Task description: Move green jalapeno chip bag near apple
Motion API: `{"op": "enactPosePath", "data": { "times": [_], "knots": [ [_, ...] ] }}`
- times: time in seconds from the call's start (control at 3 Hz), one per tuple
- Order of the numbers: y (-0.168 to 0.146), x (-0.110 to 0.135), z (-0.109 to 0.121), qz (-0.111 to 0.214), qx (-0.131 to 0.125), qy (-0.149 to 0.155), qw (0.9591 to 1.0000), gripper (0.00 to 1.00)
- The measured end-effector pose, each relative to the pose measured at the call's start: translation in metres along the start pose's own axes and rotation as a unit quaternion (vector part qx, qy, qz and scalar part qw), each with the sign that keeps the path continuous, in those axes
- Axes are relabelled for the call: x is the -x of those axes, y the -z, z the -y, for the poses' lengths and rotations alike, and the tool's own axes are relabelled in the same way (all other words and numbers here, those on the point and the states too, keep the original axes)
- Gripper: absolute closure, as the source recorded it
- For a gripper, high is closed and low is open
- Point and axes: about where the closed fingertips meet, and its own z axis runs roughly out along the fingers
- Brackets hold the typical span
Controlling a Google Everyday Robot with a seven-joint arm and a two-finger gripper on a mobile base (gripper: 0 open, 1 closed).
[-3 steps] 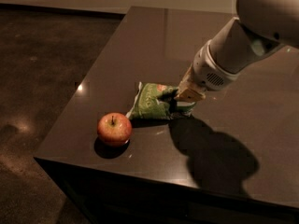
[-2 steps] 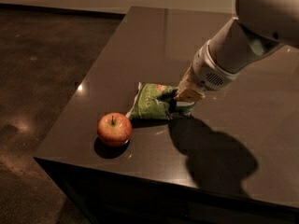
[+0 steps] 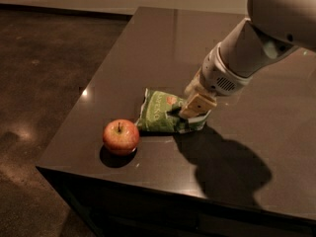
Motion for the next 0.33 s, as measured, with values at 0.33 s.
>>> {"op": "enactPosePath", "data": {
  "times": [0.33],
  "knots": [
    [-0.0004,0.0009,-0.0009,0.000,0.000,0.001,1.0000,0.00]
  ]
}}
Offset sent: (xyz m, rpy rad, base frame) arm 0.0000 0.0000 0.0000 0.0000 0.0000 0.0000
